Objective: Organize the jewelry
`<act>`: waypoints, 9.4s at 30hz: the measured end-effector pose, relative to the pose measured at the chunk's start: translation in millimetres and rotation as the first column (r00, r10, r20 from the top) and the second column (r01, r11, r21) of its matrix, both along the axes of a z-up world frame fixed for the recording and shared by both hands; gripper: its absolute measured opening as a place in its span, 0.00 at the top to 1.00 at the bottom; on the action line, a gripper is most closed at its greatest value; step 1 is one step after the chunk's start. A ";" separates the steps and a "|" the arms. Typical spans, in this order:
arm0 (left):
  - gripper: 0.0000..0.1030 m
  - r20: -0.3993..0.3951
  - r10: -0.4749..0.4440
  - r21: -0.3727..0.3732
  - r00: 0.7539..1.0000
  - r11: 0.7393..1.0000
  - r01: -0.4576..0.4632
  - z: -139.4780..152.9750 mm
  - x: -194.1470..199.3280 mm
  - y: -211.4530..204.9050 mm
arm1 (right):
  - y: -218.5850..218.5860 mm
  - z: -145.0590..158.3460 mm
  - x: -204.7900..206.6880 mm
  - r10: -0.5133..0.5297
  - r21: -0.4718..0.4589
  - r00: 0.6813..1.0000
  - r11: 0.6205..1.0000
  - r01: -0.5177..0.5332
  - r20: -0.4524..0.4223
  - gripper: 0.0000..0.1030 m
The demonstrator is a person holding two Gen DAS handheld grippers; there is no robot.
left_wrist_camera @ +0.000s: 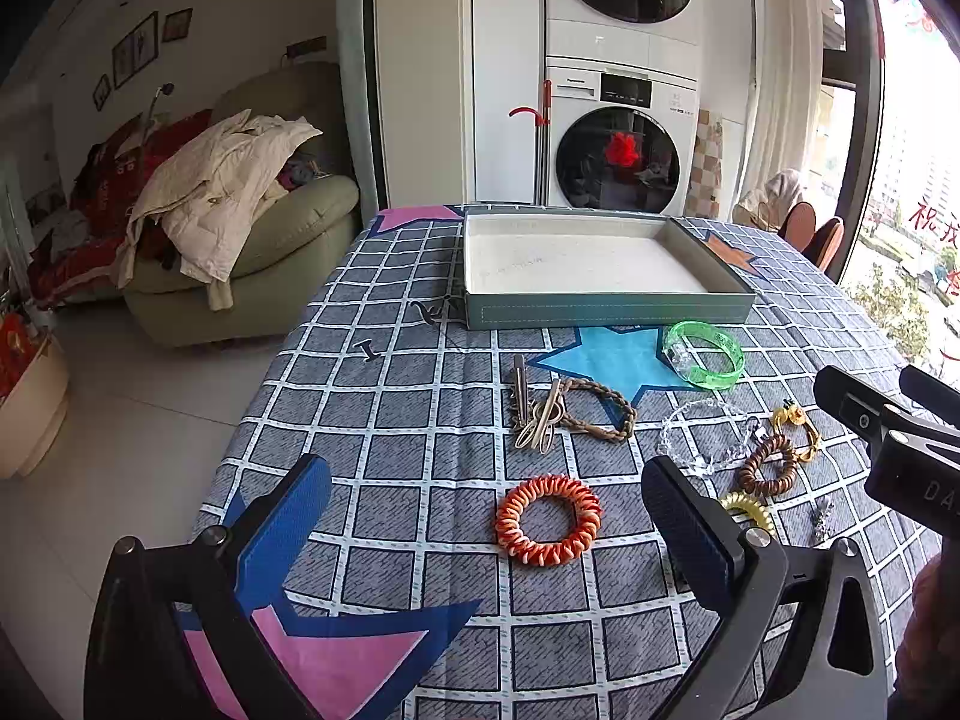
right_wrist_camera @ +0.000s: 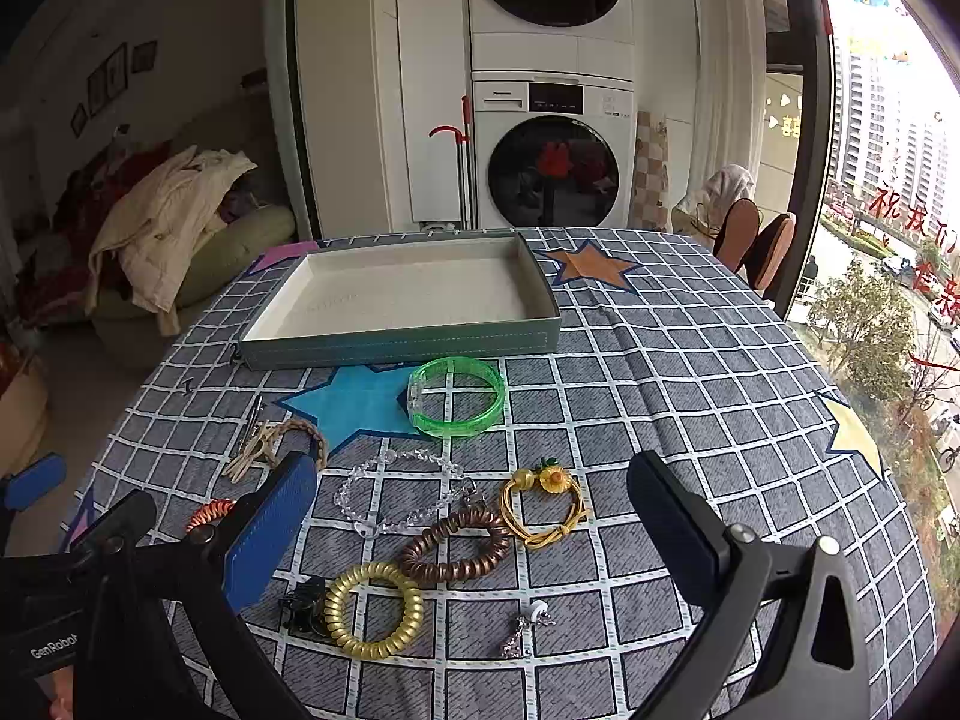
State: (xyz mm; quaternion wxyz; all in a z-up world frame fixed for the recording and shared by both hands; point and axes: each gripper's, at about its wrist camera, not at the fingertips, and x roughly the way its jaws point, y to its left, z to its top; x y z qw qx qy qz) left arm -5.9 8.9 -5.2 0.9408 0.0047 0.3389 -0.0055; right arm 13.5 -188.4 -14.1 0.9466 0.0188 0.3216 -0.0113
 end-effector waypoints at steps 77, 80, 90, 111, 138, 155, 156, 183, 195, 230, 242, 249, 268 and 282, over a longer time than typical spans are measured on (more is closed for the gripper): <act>0.00 -0.049 -0.006 -0.014 0.999 1.000 0.005 -0.9 6.5 -1.5 | -6.9 -3.5 4.6 -0.003 0.027 1.000 1.000 0.003 -0.022 0.00; 0.00 -0.052 -0.004 -0.013 0.999 1.000 0.003 -2.0 7.4 -0.8 | -8.2 -4.3 4.5 -0.003 0.025 1.000 1.000 0.003 -0.025 0.00; 0.00 -0.170 -0.050 -0.043 0.984 0.998 0.044 -20.3 30.5 19.5 | -38.3 -19.7 0.5 -0.039 0.024 0.993 0.999 0.041 -0.113 0.00; 0.00 -0.312 -0.193 -0.104 0.930 0.980 0.168 -55.3 58.5 7.8 | -36.9 -74.6 -1.7 0.002 -0.018 0.941 1.000 -0.008 -0.338 0.28; 0.70 -0.185 -0.337 -0.267 0.923 0.921 0.283 7.2 62.2 11.8 | -45.8 -21.4 29.4 0.108 0.233 0.966 0.971 -0.052 -0.233 0.87; 0.70 -0.144 -0.246 -0.203 0.958 0.955 0.215 39.9 232.2 -7.3 | -33.1 14.4 206.6 0.192 0.275 0.959 0.953 -0.132 -0.207 0.87; 0.70 -0.152 -0.238 -0.201 0.959 0.958 0.206 35.3 242.1 -8.6 | -32.5 11.2 217.3 0.189 0.270 0.958 0.954 -0.128 -0.214 0.87; 0.70 -0.244 -0.167 0.016 0.955 0.984 0.176 -36.4 294.3 -42.2 | -31.5 -58.9 279.5 0.127 0.253 0.939 0.967 -0.045 -0.319 0.41; 0.00 -0.123 -0.185 0.002 0.975 0.982 0.187 2.7 265.0 -38.3 | -39.7 -26.1 250.5 0.111 0.285 0.961 0.958 -0.035 -0.255 0.23; 0.00 -0.228 -0.186 -0.014 0.956 0.982 0.188 -43.1 97.5 0.4 | -77.4 -53.6 81.1 -0.007 0.174 0.937 0.982 0.072 -0.350 0.00; 0.00 -0.230 -0.208 -0.011 0.951 0.977 0.211 -42.6 99.2 -6.8 | -96.1 -61.3 74.6 -0.050 0.110 0.933 0.989 0.095 -0.355 0.00; 0.00 -0.239 -0.218 0.001 0.946 0.974 0.225 -49.0 102.6 -14.8 | -87.7 -68.7 77.6 -0.028 0.047 0.929 0.998 0.049 -0.370 0.16; 0.64 -0.256 -0.235 -0.054 0.938 0.972 0.229 -54.6 108.4 -8.1 | -46.2 -69.9 90.1 0.091 -0.008 0.931 0.995 -0.100 -0.354 0.80; 0.78 -0.212 -0.277 -0.164 0.937 0.955 0.246 -33.2 99.7 8.6 | -58.7 -48.5 78.5 0.069 0.072 0.953 0.996 -0.050 -0.294 0.80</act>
